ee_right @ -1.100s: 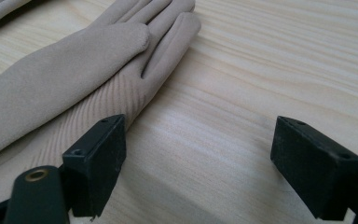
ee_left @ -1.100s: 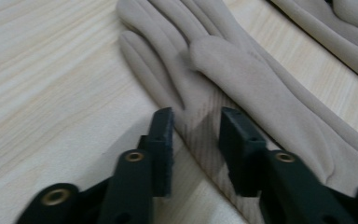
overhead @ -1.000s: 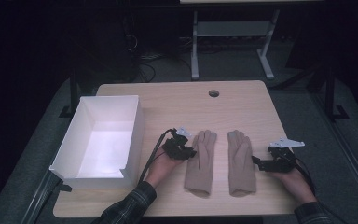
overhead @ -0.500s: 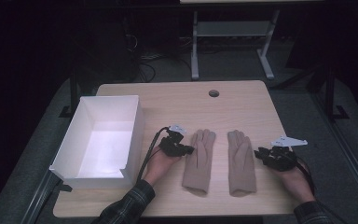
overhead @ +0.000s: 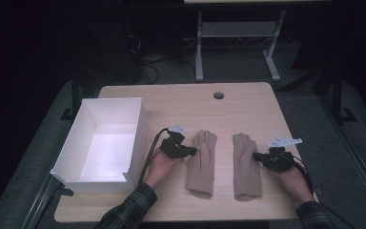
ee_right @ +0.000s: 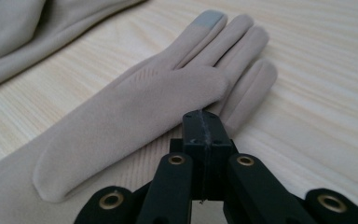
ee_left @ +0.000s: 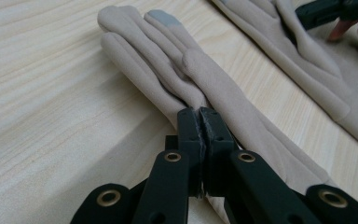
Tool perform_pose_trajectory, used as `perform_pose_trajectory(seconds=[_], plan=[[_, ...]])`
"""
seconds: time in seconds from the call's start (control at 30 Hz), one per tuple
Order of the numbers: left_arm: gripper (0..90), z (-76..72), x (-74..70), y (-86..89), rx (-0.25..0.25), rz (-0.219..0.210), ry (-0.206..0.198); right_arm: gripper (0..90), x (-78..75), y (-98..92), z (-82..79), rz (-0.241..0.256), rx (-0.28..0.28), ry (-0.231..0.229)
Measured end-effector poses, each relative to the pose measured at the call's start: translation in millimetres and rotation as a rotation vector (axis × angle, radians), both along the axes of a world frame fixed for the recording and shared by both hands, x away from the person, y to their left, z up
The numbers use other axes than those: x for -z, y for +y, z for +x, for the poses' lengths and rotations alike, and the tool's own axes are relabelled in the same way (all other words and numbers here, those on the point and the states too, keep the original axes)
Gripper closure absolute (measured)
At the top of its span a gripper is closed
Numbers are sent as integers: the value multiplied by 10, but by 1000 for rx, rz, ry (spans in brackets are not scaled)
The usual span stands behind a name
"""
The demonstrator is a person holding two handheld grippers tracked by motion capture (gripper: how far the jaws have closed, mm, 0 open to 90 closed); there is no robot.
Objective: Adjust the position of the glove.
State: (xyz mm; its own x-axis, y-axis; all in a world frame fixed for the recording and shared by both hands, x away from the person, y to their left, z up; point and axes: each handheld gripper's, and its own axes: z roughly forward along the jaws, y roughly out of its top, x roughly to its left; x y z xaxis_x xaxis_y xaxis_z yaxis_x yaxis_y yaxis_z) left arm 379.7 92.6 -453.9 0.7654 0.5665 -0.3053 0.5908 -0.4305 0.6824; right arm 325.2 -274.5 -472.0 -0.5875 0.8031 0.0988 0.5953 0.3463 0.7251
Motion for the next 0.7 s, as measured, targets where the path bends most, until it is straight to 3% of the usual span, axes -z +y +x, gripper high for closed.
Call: perform_pose_trajectory(seconds=[0.27, 0.33, 0.7], plan=[[877, -17, -29, -23, 14, -11, 2, 900, -11, 150, -12, -1, -37, 9], [876, -42, -49, -56, 27, -35, 12, 900, -13, 202, -10, -1, -42, 9], [876, -132, -92, -172, 81, -72, 24, 900, -18, 304, -39, 0, -76, 9]])
